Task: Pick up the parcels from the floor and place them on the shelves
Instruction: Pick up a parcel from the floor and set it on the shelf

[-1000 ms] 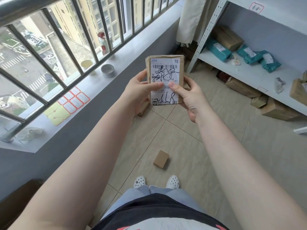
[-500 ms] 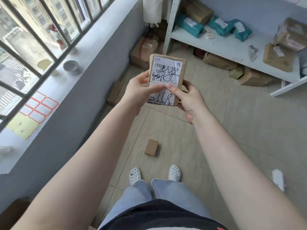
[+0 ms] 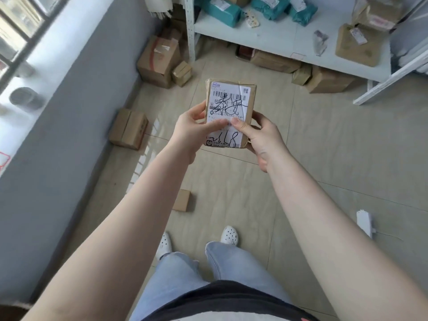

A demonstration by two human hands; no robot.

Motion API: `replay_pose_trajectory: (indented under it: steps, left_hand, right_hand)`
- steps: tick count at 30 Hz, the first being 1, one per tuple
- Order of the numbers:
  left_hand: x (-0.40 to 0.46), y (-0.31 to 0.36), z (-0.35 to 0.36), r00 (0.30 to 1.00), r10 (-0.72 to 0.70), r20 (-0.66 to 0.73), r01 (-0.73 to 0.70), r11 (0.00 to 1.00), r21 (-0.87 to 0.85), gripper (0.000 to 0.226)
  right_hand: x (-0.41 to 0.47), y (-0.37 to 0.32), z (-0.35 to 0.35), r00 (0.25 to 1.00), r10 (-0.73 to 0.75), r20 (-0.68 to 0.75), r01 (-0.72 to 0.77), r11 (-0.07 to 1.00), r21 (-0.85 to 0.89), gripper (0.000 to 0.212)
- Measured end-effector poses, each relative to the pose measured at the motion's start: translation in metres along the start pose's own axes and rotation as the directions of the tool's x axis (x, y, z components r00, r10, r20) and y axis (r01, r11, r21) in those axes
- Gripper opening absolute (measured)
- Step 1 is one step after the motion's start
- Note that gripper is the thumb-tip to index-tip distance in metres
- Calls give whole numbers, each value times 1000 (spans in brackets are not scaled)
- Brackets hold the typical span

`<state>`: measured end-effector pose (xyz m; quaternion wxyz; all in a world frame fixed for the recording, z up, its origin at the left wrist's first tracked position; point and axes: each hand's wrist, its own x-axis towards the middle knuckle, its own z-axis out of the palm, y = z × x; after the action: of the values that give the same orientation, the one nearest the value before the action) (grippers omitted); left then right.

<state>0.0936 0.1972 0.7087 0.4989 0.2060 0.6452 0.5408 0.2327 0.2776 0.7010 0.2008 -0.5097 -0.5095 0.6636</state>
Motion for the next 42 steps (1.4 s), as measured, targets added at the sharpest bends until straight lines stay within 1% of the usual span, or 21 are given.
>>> replay_pose_trajectory:
  steps: [4,10,14,18,28,32,35,40,42]
  left_hand:
    - [18,5,46,1000,-5,14,5,1000,-25,43]
    - [59,26,77,1000,1,20,-1,1000,-17,42]
    - [101,39,87,1000,0,27,1,1000,-27,42]
    - [159,58,94,999,-2,49,3,1000,-19,48]
    - [290,137,107,998,20,60,-21,1000,16,49]
    - [338,157,114,999,21,48,-21,1000,12,49]
    - [377,171,119,1000,20,12,-21,1000,12,51]
    - [442,199,129,999,19,-32,-19,1000,3,52]
    - [465,214,134,999,26,-43,-26,1000,-5,51]
  right_hand:
    - [21,-8,-47,1000,-12,-10,12,1000,7,61]
    - [59,-29,-76,1000,-28,-5,28,999,37,59]
    - [97,-46,-85,1000,-29,-7,29,999,30,59]
    - [146,-72,-92,999,-34,-32,35,999,33,54]
    - [269,-156,-99,997,-60,-51,62,997,38,51]
    - [318,-180,-105,997,-63,-43,65,997,31,51]
    - [358,-196,-108,998,-64,-16,64,998,26,50]
    - [426,-234,-117,997,-72,28,71,997,41,38]
    - [450,-250,-120,996,-79,34,79,997,26,39]
